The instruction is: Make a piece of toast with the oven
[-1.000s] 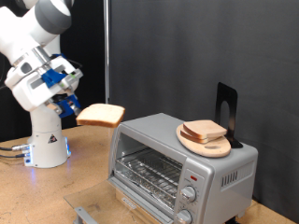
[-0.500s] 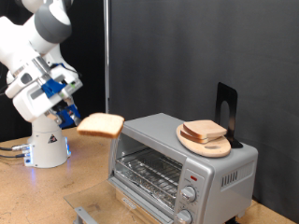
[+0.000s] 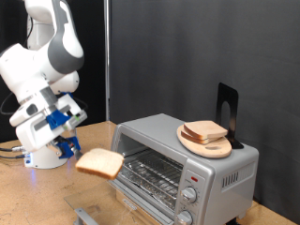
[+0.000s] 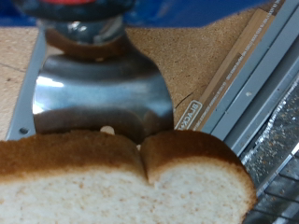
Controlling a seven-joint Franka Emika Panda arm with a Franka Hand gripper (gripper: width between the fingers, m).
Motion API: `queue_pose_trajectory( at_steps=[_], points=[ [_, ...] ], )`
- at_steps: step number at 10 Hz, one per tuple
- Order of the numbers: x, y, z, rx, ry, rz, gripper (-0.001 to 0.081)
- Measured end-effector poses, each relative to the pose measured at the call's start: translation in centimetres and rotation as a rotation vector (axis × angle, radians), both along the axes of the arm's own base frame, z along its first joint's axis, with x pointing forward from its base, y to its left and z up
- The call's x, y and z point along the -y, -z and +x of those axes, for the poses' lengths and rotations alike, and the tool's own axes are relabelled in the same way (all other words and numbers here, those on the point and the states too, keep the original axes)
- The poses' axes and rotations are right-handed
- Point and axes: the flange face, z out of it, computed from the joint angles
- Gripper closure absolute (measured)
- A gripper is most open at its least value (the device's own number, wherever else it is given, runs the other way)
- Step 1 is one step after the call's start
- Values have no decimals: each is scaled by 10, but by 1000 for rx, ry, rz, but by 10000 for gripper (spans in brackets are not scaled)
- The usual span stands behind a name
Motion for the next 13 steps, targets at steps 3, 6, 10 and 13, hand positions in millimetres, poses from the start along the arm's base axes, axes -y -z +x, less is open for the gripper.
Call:
queue_pose_trajectory(
  at_steps=[3,6,10,13],
  points=[
    [-1,9,6,-25,-83,-7,313],
    [-2,9,9,-27,-394,-89,313],
    [2,15,22,21,-474,-98,313],
    [1,12,25,92,-469,-81,313]
  ],
)
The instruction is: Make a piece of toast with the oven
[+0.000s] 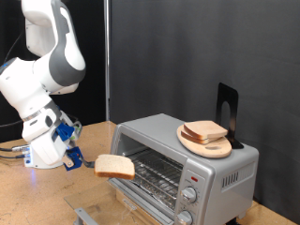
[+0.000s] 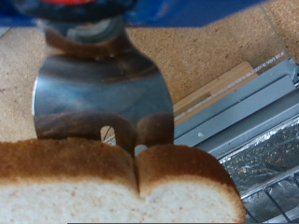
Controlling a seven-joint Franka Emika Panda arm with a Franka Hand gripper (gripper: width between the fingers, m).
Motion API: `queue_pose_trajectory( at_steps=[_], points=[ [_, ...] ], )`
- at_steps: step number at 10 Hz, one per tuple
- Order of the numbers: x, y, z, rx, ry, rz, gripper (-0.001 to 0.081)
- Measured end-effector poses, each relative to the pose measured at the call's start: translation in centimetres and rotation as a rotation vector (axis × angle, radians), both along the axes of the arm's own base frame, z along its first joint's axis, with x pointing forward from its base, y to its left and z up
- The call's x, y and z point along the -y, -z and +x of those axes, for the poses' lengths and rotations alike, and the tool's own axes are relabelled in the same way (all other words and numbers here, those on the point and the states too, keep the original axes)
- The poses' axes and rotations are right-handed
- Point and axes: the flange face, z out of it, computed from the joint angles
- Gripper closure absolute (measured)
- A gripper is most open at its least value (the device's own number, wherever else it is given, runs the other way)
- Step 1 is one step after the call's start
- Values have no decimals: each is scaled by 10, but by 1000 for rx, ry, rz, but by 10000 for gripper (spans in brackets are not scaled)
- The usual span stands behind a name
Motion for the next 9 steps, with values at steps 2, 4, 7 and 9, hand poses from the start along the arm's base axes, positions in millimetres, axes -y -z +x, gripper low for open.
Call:
queue_pose_trajectory(
  at_steps=[2,4,7,9],
  points=[
    [-12,1,6,-16,-34,-21,313],
    [-39,9,16,-38,-49,-70,313],
    [-82,21,27,-28,-77,-88,313],
    [-105,22,30,-25,-103,-79,313]
  ],
)
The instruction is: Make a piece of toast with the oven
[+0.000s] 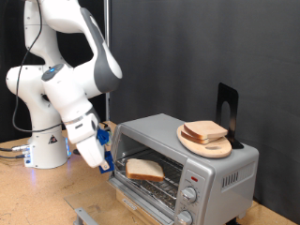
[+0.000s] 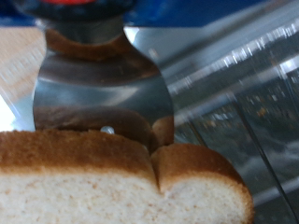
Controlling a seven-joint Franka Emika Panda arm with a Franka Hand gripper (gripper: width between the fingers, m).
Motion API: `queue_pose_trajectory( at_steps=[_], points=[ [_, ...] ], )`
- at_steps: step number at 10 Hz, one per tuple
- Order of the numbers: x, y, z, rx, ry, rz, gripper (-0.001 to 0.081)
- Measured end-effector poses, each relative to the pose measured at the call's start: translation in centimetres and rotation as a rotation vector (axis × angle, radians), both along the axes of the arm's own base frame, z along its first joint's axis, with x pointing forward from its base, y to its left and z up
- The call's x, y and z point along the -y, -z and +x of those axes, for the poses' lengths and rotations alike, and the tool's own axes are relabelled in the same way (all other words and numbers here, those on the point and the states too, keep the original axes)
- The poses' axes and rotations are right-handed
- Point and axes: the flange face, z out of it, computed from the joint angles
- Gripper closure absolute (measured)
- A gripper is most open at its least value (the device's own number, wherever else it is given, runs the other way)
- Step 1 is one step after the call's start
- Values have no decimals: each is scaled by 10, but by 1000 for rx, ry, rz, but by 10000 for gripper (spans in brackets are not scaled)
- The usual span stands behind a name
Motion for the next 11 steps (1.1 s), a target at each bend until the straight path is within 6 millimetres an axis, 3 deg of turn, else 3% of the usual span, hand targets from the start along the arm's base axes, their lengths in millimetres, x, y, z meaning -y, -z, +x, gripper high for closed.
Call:
queue_pose_trajectory(
  at_steps=[4,7,11],
  points=[
    [-21,-5,0,-12,-37,-84,313],
    [-2,8,-24,-71,-126,-227,313],
    [26,9,-48,-84,-140,-211,313]
  ],
)
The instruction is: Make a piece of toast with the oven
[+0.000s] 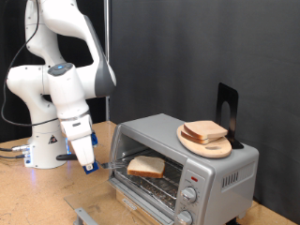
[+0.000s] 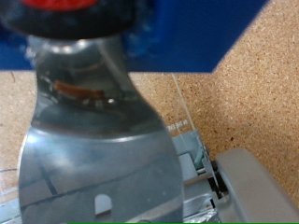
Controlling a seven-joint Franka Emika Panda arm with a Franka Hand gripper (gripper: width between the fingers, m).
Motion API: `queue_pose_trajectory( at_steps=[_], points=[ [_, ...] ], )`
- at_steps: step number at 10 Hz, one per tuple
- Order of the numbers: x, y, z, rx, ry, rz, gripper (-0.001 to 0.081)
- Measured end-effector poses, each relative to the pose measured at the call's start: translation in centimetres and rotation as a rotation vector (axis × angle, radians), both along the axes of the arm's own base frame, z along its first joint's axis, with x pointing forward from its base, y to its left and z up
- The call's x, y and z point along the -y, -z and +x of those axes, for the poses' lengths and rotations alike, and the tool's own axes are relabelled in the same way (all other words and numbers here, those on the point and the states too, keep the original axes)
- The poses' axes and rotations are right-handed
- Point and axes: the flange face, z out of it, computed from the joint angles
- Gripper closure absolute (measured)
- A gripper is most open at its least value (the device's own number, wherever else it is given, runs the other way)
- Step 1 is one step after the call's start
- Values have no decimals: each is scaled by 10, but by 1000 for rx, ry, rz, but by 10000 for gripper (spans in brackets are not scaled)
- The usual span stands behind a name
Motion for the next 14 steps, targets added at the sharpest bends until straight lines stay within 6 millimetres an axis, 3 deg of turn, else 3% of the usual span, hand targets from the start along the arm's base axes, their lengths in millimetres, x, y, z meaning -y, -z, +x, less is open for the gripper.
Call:
queue_pose_trajectory(
  at_steps=[6,14],
  points=[
    [6,-21,9,4,97,43,313],
    [-21,-30,26,35,142,52,313]
  ],
)
